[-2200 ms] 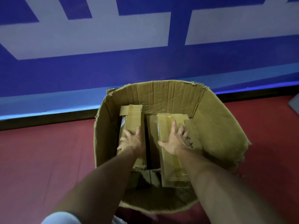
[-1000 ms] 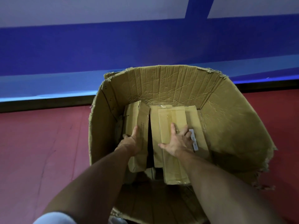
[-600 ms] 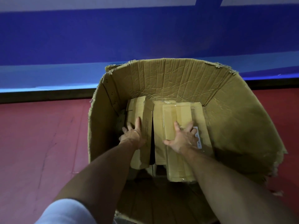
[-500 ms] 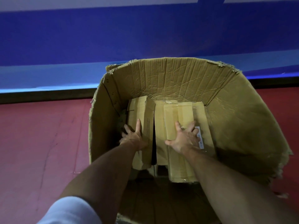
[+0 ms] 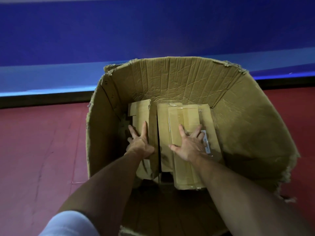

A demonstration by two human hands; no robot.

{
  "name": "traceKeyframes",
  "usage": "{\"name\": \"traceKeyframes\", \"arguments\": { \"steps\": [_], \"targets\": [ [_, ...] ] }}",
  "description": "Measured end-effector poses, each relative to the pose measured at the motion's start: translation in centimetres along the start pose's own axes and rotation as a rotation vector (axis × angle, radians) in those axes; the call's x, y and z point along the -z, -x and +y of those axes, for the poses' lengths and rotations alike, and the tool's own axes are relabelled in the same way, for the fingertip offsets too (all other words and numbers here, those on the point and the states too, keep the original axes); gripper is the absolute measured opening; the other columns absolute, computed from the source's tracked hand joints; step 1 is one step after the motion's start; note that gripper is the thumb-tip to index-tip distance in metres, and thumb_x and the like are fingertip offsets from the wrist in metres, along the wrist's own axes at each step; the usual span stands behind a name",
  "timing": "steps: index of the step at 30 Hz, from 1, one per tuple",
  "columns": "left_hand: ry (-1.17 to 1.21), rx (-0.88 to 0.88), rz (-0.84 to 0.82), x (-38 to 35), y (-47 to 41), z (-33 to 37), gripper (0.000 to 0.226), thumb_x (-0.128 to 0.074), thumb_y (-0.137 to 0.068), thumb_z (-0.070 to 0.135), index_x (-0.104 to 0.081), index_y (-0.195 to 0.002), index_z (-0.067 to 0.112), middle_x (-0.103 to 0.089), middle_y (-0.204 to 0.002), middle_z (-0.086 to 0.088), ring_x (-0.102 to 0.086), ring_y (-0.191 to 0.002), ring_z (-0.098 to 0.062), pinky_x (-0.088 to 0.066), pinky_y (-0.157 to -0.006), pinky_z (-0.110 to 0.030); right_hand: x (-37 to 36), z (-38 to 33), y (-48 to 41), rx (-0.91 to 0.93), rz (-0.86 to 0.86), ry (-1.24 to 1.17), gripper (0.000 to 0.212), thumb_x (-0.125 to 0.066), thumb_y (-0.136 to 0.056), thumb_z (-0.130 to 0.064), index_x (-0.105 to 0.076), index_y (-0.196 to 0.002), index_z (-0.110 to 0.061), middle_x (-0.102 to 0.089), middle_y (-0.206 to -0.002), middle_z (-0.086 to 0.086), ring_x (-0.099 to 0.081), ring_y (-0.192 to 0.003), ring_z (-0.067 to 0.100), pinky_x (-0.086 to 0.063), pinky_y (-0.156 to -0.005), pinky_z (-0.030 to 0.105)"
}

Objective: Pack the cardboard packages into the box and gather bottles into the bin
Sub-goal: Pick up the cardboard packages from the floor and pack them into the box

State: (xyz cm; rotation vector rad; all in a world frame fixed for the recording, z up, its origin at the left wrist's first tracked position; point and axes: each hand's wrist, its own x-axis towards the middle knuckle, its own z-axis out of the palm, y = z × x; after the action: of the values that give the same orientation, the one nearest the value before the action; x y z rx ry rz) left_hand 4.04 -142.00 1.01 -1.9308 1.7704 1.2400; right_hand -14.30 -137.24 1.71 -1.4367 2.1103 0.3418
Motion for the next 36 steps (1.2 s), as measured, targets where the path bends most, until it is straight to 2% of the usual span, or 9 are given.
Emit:
{"name": "traceKeyframes", "arguments": {
  "steps": [4,7,12,15,18,22,28,32,36],
  "targets": [
    [-0.061,0.024,0.010,-0.5,0.0,-0.6,0.121,-0.078,-0.081,0.023,0.017,-0.150,0.051,0.044,-0.153,-0.012,0.000,-0.148,-0.046,-0.030,-0.113,-0.061,-0.1,-0.1,0.0,-0.007,-0.006,-0.014,0.100,-0.055,-0.085,-0.072,0.010,-0.155,-0.042,0.029,-0.156,0.027,0.007,-0.147,0.050,-0.024,-0.114,0.061],
    [-0.014,-0.010,0.031,-1.0,-0.5,-0.5,0.109,-0.076,-0.086,0.030,0.007,-0.154,0.048,0.037,-0.157,-0.011,-0.002,-0.149,-0.045,-0.030,-0.113,-0.058,0.3,0.0,0.0,-0.016,-0.010,-0.032,0.101,-0.055,-0.086,-0.071,0.010,-0.156,-0.042,0.029,-0.157,0.026,0.008,-0.148,0.050,-0.022,-0.115,0.061],
    [0.066,-0.021,-0.077,-1.2,-1.4,0.6,0.102,-0.076,-0.082,0.047,-0.005,-0.155,0.048,0.027,-0.162,-0.005,0.010,-0.150,-0.040,-0.016,-0.119,-0.061,2.5,0.7,-0.9,-0.071,0.070,0.012,0.101,-0.053,-0.088,-0.071,0.015,-0.156,-0.037,0.017,-0.160,0.026,0.000,-0.147,0.050,-0.022,-0.114,0.061],
    [-0.020,-0.032,-0.096,-1.2,-1.7,0.6,0.106,-0.075,-0.079,0.055,-0.002,-0.156,0.047,0.026,-0.162,-0.006,0.014,-0.150,-0.040,-0.016,-0.117,-0.067,4.0,2.0,-1.5,-0.109,0.104,0.002,0.101,-0.052,-0.090,-0.067,0.017,-0.156,-0.033,0.023,-0.159,0.026,0.010,-0.147,0.049,-0.017,-0.116,0.062],
    [-0.230,-0.107,-0.081,-1.5,-1.7,1.7,0.111,-0.071,-0.075,0.069,0.002,-0.156,0.046,0.024,-0.163,-0.009,0.013,-0.150,-0.039,-0.017,-0.113,-0.071,4.4,3.6,-1.8,-0.197,0.034,0.009,0.107,-0.052,-0.088,-0.071,0.021,-0.155,-0.031,0.032,-0.157,0.024,0.022,-0.147,0.046,-0.010,-0.114,0.070],
    [-0.287,-0.149,-0.060,-1.7,-1.3,4.3,0.106,-0.068,-0.079,0.067,0.003,-0.155,0.047,0.023,-0.164,-0.008,0.013,-0.151,-0.038,-0.017,-0.113,-0.070,3.2,4.6,-1.3,-0.217,-0.060,-0.024,0.116,-0.063,-0.081,-0.069,0.021,-0.154,-0.036,0.039,-0.154,0.021,0.029,-0.145,0.043,-0.012,-0.109,0.075],
    [-0.375,-0.203,0.059,-1.6,-0.3,6.7,0.095,-0.061,-0.084,0.067,-0.001,-0.155,0.046,0.002,-0.165,-0.012,-0.002,-0.151,-0.037,-0.017,-0.111,-0.074,3.4,5.9,-1.3,-0.180,0.073,0.029,0.103,-0.063,-0.086,-0.061,0.008,-0.157,-0.038,0.026,-0.160,0.020,0.014,-0.149,0.044,-0.026,-0.111,0.068],
    [-0.432,-0.222,0.125,-0.7,1.3,7.3,0.089,-0.057,-0.087,0.066,-0.006,-0.156,0.045,0.005,-0.165,-0.012,0.002,-0.151,-0.038,-0.021,-0.110,-0.073,4.0,4.7,-0.5,-0.201,0.065,0.013,0.106,-0.064,-0.082,-0.068,0.004,-0.157,-0.038,0.013,-0.160,0.021,0.001,-0.148,0.043,-0.027,-0.111,0.063],
    [-0.463,-0.247,0.208,0.9,3.1,8.2,0.083,-0.054,-0.088,0.065,-0.010,-0.156,0.045,0.002,-0.165,-0.013,-0.003,-0.150,-0.037,-0.024,-0.109,-0.069,5.9,4.4,1.5,-0.141,0.115,-0.071,0.097,-0.066,-0.085,-0.060,-0.006,-0.157,-0.037,0.004,-0.160,0.016,-0.005,-0.147,0.039,-0.026,-0.111,0.059]
  ]
}}
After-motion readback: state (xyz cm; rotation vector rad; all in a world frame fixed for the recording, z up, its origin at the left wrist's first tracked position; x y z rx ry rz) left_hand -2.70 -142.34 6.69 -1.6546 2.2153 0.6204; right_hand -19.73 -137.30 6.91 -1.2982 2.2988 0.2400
